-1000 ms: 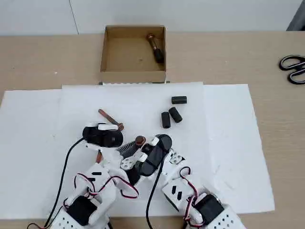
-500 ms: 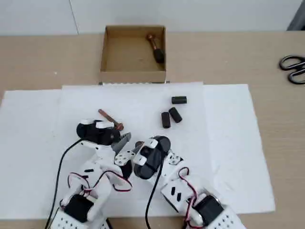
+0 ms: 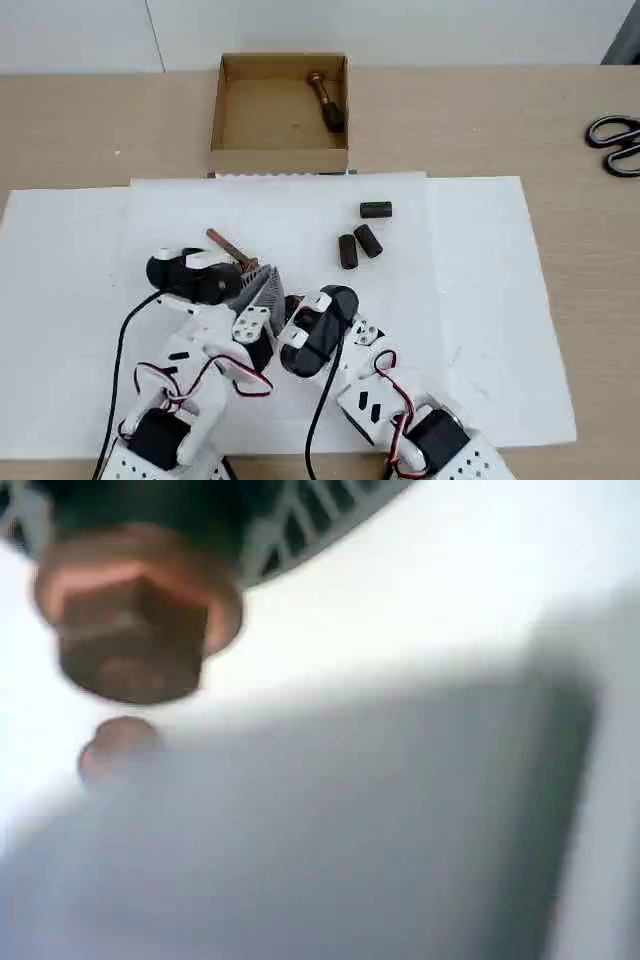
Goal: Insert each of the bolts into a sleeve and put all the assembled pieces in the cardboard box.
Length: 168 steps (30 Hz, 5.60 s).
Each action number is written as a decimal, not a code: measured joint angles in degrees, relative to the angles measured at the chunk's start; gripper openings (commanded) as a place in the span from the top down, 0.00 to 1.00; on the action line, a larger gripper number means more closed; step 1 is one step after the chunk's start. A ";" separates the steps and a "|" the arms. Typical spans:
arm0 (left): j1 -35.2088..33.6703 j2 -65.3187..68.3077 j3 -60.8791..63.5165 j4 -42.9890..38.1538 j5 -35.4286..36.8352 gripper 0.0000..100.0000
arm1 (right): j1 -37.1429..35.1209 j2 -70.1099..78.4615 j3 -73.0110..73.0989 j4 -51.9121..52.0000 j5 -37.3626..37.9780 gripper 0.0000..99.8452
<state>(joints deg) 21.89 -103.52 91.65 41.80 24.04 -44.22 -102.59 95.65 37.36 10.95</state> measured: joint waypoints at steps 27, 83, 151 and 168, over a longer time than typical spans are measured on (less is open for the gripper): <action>-19.08 2.73 5.19 4.22 -5.27 0.99 | 16.79 1.49 -4.57 -10.55 4.22 1.00; -19.08 2.73 5.19 4.22 -5.19 0.99 | 21.45 139.08 -112.62 -36.22 11.34 0.79; -19.08 2.73 5.19 4.40 -5.19 0.99 | 25.67 115.60 -92.22 29.80 13.27 0.88; -19.08 2.73 5.19 4.40 -5.19 0.99 | 28.13 117.19 -92.13 29.45 16.18 0.88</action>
<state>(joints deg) 2.81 -100.79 96.84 46.20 18.86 -16.09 14.59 3.52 66.81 27.12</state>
